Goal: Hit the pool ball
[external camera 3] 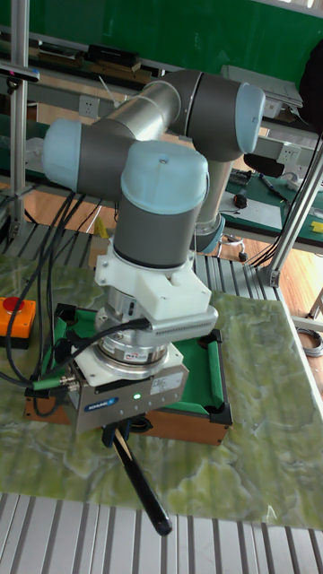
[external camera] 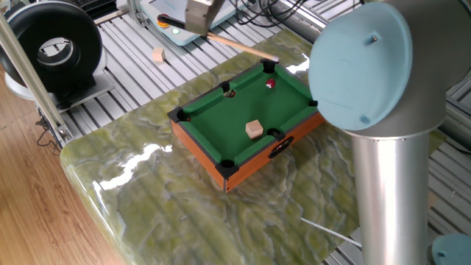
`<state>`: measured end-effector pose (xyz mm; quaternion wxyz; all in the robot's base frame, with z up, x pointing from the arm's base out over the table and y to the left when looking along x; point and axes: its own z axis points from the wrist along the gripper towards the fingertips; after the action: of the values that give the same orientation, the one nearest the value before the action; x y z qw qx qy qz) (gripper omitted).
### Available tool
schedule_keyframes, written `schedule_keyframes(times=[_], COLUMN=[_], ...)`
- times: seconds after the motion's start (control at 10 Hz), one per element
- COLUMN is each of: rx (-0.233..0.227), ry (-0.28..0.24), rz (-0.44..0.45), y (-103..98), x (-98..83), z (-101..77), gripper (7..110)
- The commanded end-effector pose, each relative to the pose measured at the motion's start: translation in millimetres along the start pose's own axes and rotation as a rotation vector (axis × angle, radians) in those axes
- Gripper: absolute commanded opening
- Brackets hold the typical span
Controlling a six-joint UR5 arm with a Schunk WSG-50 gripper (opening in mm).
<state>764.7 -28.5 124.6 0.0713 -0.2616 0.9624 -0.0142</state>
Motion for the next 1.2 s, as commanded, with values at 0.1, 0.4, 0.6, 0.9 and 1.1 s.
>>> schedule_keyframes(times=[0.1,0.4,0.6,0.9,1.1], rx=[0.026,0.043,0.049,0.032,0.028], ry=[-0.003,0.017,0.063,0.023,-0.009], rz=[-0.006,-0.034,-0.052,0.013,0.005], y=[-4.2,-9.8,-11.6,-6.9,-5.9], x=[-6.3,0.7,12.0,2.5,-5.6], z=[15.6,12.8,12.3,12.9,12.9], gripper=[7,7,7,7,7])
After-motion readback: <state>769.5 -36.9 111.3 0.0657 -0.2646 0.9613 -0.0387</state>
